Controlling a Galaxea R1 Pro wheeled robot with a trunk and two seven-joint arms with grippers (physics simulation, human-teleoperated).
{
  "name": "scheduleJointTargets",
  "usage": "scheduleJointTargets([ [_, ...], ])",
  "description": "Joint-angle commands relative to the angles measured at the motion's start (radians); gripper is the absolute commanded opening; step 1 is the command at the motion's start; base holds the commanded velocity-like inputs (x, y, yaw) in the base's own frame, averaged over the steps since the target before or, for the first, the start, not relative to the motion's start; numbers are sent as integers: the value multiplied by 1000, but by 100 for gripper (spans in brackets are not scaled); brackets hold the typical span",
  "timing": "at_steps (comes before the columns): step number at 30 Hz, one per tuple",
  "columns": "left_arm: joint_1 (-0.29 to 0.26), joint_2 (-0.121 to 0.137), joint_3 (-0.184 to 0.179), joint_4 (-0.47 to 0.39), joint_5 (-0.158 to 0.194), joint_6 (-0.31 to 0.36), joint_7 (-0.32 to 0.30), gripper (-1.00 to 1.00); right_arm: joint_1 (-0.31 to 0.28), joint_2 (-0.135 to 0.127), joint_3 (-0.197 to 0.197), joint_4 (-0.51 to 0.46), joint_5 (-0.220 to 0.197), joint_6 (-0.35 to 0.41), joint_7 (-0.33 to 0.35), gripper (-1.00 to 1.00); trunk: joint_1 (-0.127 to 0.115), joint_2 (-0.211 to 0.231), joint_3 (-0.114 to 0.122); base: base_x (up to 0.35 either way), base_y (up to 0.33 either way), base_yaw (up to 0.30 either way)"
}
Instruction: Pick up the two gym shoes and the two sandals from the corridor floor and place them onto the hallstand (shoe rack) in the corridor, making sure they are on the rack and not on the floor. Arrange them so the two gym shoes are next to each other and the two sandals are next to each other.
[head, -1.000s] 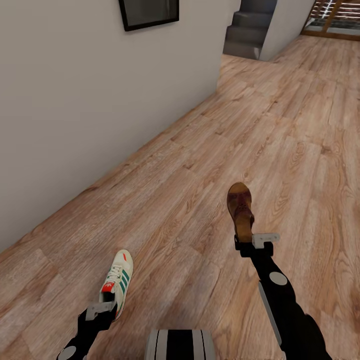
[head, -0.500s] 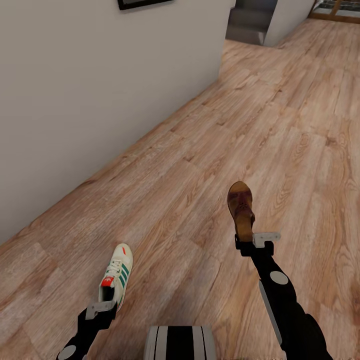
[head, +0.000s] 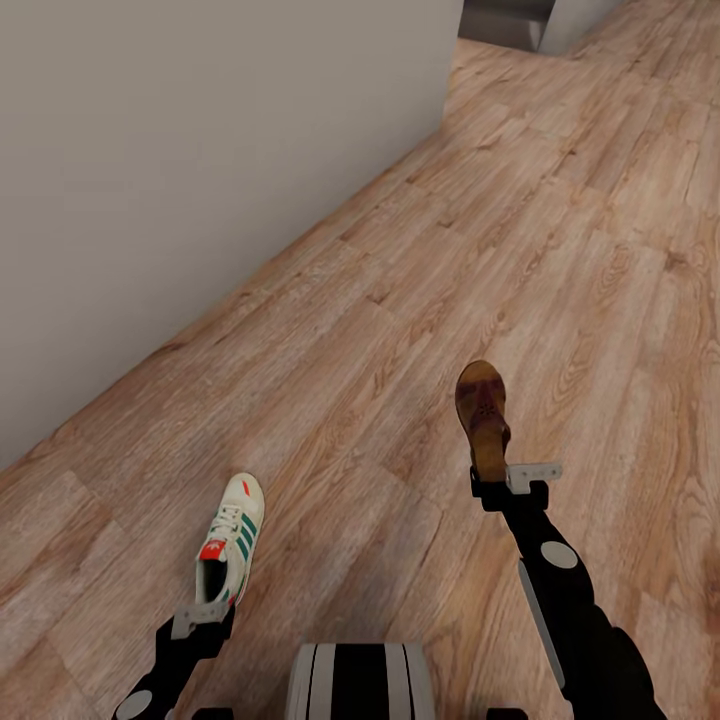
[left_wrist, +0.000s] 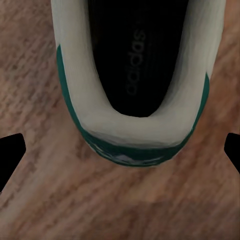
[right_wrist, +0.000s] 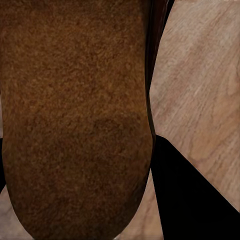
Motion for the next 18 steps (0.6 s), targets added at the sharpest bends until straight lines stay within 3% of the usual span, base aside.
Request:
scheduleJointTargets([
  [1, 0, 0, 0, 1, 8, -2, -3, 100, 0, 1, 0, -2, 6, 6, 0, -100, 0, 0, -1, 0, 0, 0],
  [15, 0, 0, 0, 3, 8, -2, -2, 100, 0, 1, 0, -6, 6, 6, 0, -100, 0, 0, -2, 51, 0, 0],
  [18, 0, 0, 0, 3, 8, -2, -2, 100, 0, 1, 0, -6, 6, 6, 0, -100, 0, 0, -2, 205, 0, 0],
])
